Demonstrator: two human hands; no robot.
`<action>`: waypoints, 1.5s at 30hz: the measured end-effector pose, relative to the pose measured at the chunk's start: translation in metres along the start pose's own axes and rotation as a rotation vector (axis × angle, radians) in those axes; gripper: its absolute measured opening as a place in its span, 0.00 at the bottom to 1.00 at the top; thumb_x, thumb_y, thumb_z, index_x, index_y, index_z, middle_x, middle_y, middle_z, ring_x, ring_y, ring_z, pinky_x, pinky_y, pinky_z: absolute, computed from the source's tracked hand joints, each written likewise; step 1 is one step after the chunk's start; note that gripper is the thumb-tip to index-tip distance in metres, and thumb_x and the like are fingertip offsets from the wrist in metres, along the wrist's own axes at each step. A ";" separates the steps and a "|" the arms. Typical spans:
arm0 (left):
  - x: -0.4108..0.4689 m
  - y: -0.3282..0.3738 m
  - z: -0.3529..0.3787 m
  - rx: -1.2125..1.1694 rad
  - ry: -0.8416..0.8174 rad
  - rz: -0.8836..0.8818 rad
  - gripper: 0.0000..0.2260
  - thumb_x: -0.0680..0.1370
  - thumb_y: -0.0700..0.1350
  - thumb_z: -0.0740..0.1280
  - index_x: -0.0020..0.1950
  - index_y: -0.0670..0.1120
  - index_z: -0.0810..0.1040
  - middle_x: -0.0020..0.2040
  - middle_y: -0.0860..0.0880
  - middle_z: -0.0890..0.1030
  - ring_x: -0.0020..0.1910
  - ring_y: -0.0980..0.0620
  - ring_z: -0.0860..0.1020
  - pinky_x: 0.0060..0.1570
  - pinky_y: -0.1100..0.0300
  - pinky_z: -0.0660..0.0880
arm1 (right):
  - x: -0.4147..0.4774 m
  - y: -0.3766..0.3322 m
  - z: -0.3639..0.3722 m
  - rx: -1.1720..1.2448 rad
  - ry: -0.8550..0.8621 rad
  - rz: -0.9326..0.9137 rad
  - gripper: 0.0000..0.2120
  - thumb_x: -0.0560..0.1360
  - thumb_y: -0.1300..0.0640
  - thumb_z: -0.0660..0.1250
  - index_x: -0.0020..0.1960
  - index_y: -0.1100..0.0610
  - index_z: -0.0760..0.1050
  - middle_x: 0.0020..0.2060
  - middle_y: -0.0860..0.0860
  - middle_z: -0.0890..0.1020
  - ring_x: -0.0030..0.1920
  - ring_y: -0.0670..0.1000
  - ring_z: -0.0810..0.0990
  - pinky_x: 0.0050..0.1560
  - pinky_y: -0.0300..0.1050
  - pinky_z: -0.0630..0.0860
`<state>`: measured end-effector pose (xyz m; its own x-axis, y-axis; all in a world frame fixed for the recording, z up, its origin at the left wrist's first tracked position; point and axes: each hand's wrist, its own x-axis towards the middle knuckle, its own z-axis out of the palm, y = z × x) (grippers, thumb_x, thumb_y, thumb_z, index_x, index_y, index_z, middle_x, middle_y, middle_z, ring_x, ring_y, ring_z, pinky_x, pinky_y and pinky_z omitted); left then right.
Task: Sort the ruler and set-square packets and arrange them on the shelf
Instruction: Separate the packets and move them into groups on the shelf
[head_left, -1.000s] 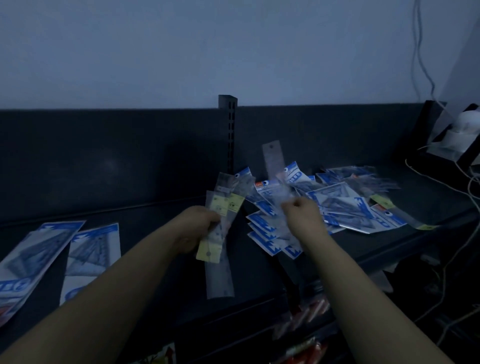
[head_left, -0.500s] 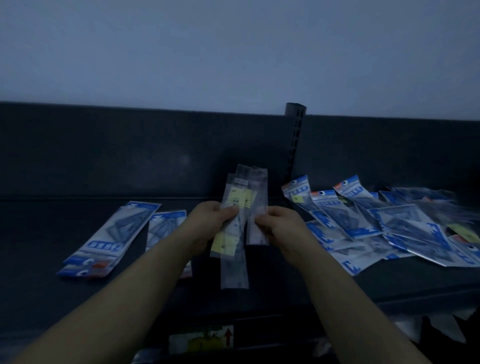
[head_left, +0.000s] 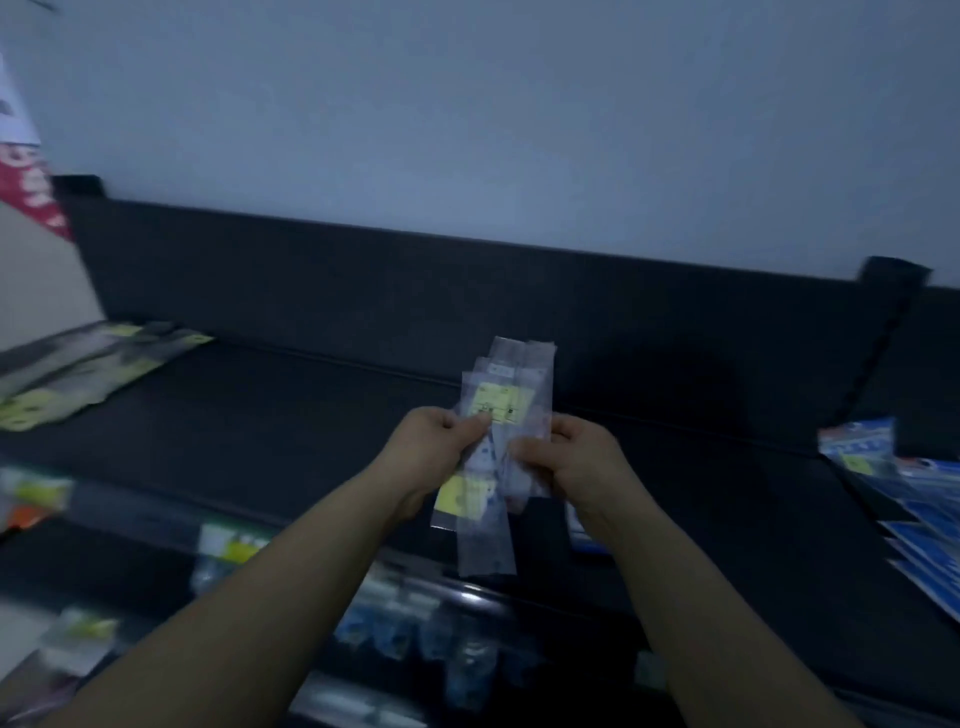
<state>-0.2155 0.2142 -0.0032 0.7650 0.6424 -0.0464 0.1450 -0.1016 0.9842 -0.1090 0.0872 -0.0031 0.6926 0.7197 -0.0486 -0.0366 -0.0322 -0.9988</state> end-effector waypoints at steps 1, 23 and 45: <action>-0.006 -0.003 -0.021 0.019 0.023 -0.001 0.20 0.77 0.54 0.68 0.33 0.43 0.68 0.33 0.43 0.70 0.32 0.48 0.69 0.35 0.58 0.73 | 0.000 -0.001 0.021 0.001 -0.022 0.000 0.11 0.71 0.66 0.72 0.53 0.64 0.78 0.44 0.57 0.85 0.42 0.54 0.84 0.44 0.48 0.82; -0.021 -0.063 -0.362 0.259 0.427 -0.101 0.22 0.78 0.55 0.66 0.29 0.44 0.67 0.23 0.48 0.63 0.19 0.54 0.59 0.21 0.67 0.57 | 0.078 0.001 0.376 -0.014 -0.354 0.041 0.07 0.72 0.64 0.72 0.49 0.62 0.79 0.35 0.52 0.81 0.32 0.46 0.78 0.31 0.37 0.75; 0.112 -0.092 -0.532 0.871 0.350 0.048 0.25 0.79 0.53 0.64 0.26 0.46 0.62 0.23 0.50 0.64 0.23 0.53 0.65 0.24 0.59 0.58 | 0.187 0.014 0.533 -0.396 -0.120 0.017 0.06 0.72 0.61 0.70 0.38 0.61 0.75 0.38 0.57 0.81 0.36 0.52 0.79 0.35 0.46 0.77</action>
<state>-0.4771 0.6990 -0.0083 0.5707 0.8003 0.1841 0.6451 -0.5756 0.5025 -0.3638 0.5914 -0.0243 0.6045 0.7917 -0.0881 0.2489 -0.2928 -0.9232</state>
